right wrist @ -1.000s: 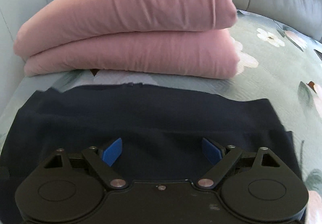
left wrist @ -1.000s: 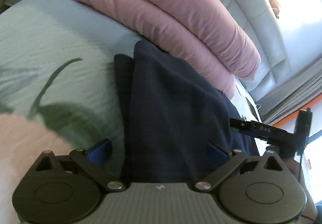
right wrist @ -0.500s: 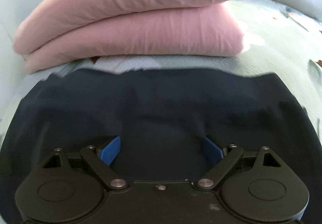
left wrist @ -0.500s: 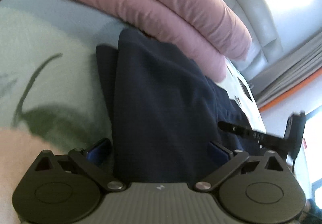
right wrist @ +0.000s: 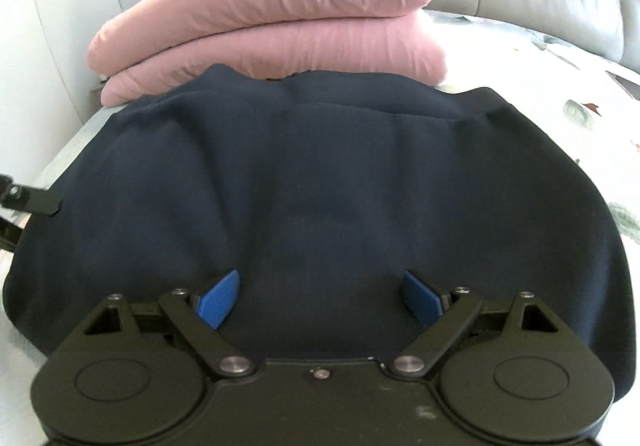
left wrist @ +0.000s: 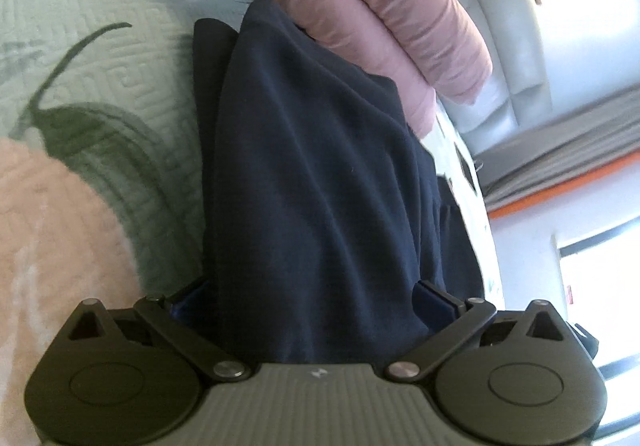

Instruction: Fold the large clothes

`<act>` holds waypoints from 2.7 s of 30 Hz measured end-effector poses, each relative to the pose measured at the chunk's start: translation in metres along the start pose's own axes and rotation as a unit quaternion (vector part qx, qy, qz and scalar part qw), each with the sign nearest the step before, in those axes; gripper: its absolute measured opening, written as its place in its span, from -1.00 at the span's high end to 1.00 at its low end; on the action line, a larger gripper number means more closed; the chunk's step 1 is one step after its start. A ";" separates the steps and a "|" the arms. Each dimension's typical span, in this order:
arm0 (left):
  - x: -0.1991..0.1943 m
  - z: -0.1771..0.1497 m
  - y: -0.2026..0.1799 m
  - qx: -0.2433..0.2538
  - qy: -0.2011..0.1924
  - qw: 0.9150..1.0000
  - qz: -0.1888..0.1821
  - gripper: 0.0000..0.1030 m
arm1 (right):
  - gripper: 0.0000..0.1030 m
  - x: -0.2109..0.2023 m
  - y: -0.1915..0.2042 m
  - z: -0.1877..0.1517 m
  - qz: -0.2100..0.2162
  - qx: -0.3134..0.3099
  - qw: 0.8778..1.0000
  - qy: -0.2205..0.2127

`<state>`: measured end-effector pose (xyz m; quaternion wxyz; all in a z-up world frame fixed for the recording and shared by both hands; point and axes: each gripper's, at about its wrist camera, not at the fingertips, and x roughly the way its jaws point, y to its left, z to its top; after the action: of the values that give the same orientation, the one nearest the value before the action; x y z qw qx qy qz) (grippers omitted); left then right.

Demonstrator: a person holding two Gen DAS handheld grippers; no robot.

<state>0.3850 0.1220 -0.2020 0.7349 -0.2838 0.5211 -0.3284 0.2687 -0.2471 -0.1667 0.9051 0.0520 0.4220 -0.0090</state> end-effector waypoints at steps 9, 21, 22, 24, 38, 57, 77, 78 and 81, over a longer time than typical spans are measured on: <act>0.014 0.003 -0.056 0.003 -0.056 0.998 0.042 0.38 | -0.98 0.011 0.009 -0.017 -0.025 -0.032 0.998 -0.057; 0.082 0.013 -0.215 0.107 -0.010 0.994 0.010 0.34 | -0.98 -0.013 -0.033 -0.033 0.062 0.048 0.995 -0.064; 0.093 0.010 -0.223 0.115 -0.006 0.993 0.012 0.27 | -0.98 -0.018 -0.044 -0.036 0.078 0.071 0.993 -0.063; 0.119 0.004 -0.237 0.122 0.002 0.992 0.013 0.07 | -0.98 -0.029 -0.080 -0.040 0.083 0.131 0.986 -0.060; 0.206 -0.038 -0.288 0.191 0.054 0.980 0.002 -0.50 | -0.97 -0.056 -0.237 0.071 0.226 0.211 0.948 -0.078; 0.197 -0.022 -0.281 0.194 0.078 0.977 0.028 -0.50 | 0.55 -0.001 -0.107 0.157 0.289 -0.050 0.956 -0.003; 0.164 -0.052 -0.320 0.304 0.034 0.947 0.095 -0.51 | 0.98 0.043 -0.280 0.080 0.152 0.279 0.948 0.010; 0.158 -0.052 -0.321 0.309 0.011 0.944 0.119 -0.52 | 0.98 0.044 -0.288 0.078 0.147 0.283 0.948 0.009; 0.172 -0.039 -0.306 0.306 0.013 0.932 0.195 -0.33 | 0.97 0.037 -0.310 0.075 0.198 0.331 0.922 -0.024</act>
<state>0.3319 -0.2052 -0.0808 0.8288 0.0664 0.4501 -0.3259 0.3312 -0.5618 -0.1742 0.8294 0.4307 0.3546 0.0302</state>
